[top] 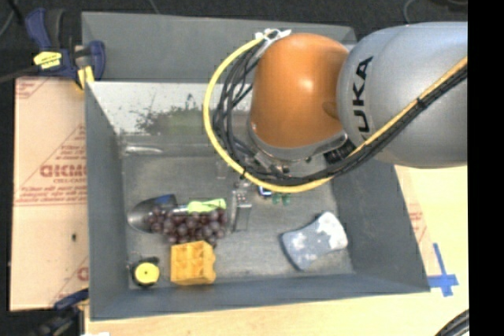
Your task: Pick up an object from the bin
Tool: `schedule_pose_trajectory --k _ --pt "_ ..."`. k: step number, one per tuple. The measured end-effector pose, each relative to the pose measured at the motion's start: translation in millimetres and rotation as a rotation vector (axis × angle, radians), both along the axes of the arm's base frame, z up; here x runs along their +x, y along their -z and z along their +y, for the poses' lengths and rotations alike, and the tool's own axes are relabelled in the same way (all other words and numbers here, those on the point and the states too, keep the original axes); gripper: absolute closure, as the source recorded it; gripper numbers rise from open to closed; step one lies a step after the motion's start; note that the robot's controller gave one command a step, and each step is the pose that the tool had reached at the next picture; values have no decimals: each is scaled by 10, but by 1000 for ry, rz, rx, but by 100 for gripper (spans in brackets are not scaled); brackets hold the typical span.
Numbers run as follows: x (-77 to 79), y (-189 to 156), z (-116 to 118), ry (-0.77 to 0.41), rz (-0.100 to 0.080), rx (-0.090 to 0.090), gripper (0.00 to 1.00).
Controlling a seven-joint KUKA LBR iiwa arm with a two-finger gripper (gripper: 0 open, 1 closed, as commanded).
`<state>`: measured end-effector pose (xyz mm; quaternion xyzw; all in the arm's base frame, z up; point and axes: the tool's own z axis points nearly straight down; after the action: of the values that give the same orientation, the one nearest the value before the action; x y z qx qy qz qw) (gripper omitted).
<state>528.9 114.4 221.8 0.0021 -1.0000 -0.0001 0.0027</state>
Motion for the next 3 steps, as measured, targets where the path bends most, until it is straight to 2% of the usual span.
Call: schedule_pose_trajectory --k 1,2,3 --pt "15 -42 -5 3 -8 1 0" --pt "-36 179 -20 -51 -15 1 0" --pt "204 762 144 -145 -15 1 0"
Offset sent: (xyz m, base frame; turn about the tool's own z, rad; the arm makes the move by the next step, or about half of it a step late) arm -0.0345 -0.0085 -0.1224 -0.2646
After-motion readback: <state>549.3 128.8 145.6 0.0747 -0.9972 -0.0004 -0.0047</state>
